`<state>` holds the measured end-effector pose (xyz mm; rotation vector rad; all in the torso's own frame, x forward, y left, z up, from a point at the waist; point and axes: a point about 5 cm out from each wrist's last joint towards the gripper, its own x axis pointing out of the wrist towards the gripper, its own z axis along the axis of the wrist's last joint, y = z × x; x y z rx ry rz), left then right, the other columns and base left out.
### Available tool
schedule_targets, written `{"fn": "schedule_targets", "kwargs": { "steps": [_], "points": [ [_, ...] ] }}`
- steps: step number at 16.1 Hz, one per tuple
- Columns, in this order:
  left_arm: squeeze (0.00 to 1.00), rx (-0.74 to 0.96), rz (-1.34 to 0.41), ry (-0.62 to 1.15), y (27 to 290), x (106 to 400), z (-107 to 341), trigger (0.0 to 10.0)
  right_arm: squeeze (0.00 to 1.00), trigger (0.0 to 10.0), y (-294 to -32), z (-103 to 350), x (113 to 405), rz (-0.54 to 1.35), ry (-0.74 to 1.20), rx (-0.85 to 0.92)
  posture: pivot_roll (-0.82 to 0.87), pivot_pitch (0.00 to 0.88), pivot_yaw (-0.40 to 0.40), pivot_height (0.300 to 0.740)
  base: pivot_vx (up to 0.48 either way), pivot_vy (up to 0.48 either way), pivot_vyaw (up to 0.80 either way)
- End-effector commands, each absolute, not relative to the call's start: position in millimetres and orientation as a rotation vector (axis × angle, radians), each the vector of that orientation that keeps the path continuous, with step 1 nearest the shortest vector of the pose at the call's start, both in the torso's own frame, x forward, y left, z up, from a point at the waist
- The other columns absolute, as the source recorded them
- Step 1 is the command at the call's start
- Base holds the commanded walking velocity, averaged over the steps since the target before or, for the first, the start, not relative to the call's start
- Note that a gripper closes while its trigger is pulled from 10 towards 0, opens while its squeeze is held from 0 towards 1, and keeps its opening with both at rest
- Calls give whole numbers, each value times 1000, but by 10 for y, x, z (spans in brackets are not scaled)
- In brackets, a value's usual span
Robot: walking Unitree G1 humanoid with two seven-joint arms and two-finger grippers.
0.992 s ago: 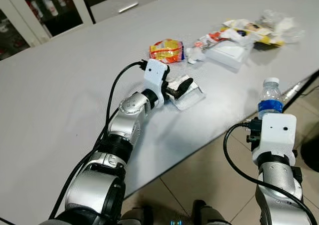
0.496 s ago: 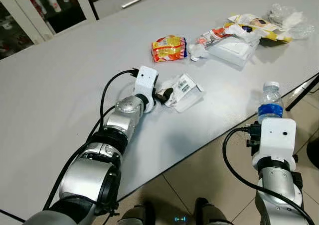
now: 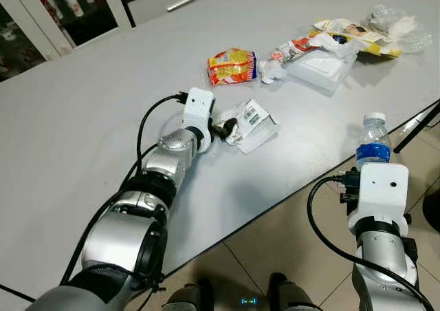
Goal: Picking trash to rubbish bin
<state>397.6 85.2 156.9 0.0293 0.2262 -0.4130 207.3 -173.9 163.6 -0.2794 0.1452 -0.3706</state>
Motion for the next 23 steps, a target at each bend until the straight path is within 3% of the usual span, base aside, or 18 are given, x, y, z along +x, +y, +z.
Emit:
{"fn": "schedule_targets", "kwargs": {
  "steps": [1,8,11,14,16,23],
  "points": [
    [0,26,-391,247,963,3996,1574,10000,0,10000,-1741,1654,2061,-378,138,-281,-47,220,141,740,0,0,0],
    [0,-23,-306,98,1273,3980,1651,10000,0,10000,-1741,1671,2139,-351,117,-284,4,202,119,740,0,0,0],
    [0,-128,-340,-30,1222,3984,1862,10000,0,10000,-1712,1665,2194,-331,110,-281,23,198,113,740,0,0,0],
    [0,-144,-377,-4,1186,3949,1802,10000,0,10000,-1705,1664,2214,-321,107,-283,32,192,112,740,0,0,0],
    [0,-75,-339,68,1350,3852,1595,10000,0,10000,-1716,1653,2219,-319,109,-284,43,188,111,740,0,0,0],
    [0,-28,-323,110,1546,3648,1496,10000,0,10000,-1704,1647,2267,-290,107,-291,77,190,95,740,0,0,0]
  ]
}}
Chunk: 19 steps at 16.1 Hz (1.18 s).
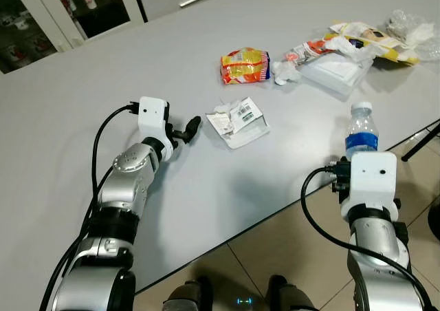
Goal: Picking trash to rubbish bin
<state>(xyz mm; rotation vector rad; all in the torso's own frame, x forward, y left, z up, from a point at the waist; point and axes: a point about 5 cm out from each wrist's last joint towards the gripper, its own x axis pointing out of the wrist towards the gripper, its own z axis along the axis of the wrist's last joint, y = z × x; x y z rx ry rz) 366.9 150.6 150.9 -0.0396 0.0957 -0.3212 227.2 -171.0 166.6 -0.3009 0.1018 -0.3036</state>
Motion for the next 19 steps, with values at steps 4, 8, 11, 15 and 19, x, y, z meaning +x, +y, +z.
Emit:
{"fn": "schedule_targets", "kwargs": {
  "steps": [4,8,11,15,19],
  "points": [
    [0,-102,-439,238,1460,3556,1451,10000,0,10000,-1694,1645,2294,-275,103,-295,85,190,93,740,0,0,0],
    [0,-138,-536,304,1294,3494,1451,10000,0,10000,-1695,1638,2291,-276,105,-295,85,190,93,740,0,0,0],
    [0,-210,-608,331,1209,3470,1521,10000,0,10000,-1701,1629,2274,-283,108,-294,85,190,93,740,0,0,0],
    [0,-216,-579,309,1283,3525,1589,10000,0,10000,-1706,1637,2280,-286,105,-295,75,187,99,740,0,0,0],
    [0,-260,-579,307,1293,3543,1652,10000,0,10000,-1705,1642,2289,-282,102,-295,78,186,98,740,0,0,0]
  ]
}}
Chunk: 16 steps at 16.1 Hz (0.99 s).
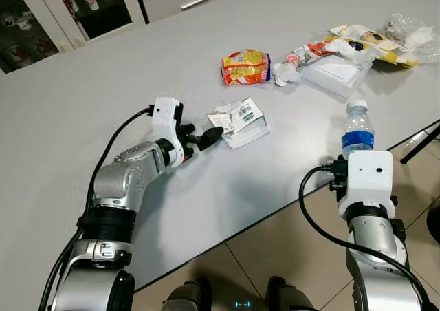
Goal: Picking trash to rubbish bin
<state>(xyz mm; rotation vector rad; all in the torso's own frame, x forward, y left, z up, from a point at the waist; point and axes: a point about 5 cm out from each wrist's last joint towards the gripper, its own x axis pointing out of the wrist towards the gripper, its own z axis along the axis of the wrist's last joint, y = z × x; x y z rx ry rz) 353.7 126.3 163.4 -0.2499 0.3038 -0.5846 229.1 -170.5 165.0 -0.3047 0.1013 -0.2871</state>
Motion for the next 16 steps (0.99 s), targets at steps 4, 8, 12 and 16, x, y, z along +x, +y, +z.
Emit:
{"fn": "schedule_targets", "kwargs": {
  "steps": [4,8,12,16],
  "points": [
    [0,-275,-632,328,1187,3510,1646,10000,0,10000,-1696,1645,2295,-278,100,-294,79,185,97,740,0,0,0],
    [0,-292,-654,323,1127,3525,1684,10000,0,10000,-1705,1645,2286,-283,102,-295,66,186,101,740,0,0,0],
    [0,-303,-675,324,1047,3517,1679,10000,0,10000,-1701,1647,2284,-285,101,-294,61,187,102,740,0,0,0],
    [0,-307,-682,330,988,3531,1633,10000,0,10000,-1714,1657,2261,-288,100,-304,44,187,99,740,0,0,0]
  ]
}}
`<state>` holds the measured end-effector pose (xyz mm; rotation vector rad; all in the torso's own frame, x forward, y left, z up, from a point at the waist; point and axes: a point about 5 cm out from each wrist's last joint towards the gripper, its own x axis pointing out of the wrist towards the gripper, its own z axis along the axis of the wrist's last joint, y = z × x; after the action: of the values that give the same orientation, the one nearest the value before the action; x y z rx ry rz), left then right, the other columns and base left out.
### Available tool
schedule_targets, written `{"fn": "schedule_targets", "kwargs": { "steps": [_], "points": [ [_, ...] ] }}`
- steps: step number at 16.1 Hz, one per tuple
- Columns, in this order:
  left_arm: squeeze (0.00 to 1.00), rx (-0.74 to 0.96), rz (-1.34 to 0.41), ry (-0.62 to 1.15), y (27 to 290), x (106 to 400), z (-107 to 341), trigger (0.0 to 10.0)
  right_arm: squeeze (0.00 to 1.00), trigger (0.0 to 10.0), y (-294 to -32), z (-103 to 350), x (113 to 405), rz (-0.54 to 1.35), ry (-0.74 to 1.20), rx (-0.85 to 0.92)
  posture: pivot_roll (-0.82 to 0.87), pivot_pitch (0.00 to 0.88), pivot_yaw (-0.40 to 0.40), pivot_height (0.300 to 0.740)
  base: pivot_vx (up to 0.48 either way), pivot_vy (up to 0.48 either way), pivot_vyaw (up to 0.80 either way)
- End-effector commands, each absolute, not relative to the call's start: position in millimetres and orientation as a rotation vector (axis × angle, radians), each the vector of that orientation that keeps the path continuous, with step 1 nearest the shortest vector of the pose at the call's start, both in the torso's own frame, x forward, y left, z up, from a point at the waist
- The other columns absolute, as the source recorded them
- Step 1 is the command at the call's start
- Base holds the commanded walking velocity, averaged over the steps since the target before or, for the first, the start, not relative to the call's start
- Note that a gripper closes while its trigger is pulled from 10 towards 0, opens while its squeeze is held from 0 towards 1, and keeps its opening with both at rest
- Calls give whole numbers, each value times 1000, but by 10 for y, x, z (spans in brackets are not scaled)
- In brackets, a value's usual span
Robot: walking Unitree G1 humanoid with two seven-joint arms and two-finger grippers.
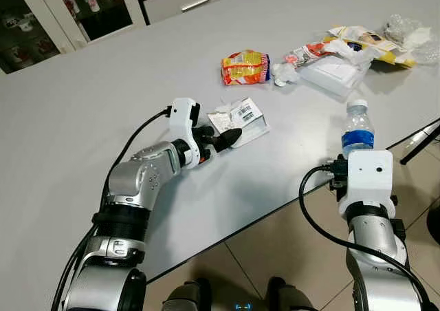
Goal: Picking trash to rubbish bin
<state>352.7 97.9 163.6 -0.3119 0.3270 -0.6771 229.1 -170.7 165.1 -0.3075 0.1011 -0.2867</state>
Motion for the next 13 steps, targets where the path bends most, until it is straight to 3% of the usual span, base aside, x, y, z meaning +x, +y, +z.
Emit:
{"fn": "schedule_targets", "kwargs": {
  "steps": [1,13],
  "points": [
    [0,-306,-685,328,961,3542,1627,10000,0,10000,-1717,1658,2255,-290,101,-304,37,188,99,740,0,0,0],
    [0,-271,-696,326,847,3622,1494,10000,0,10000,-1747,1666,2170,-317,109,-308,-6,193,109,740,0,0,0]
  ]
}}
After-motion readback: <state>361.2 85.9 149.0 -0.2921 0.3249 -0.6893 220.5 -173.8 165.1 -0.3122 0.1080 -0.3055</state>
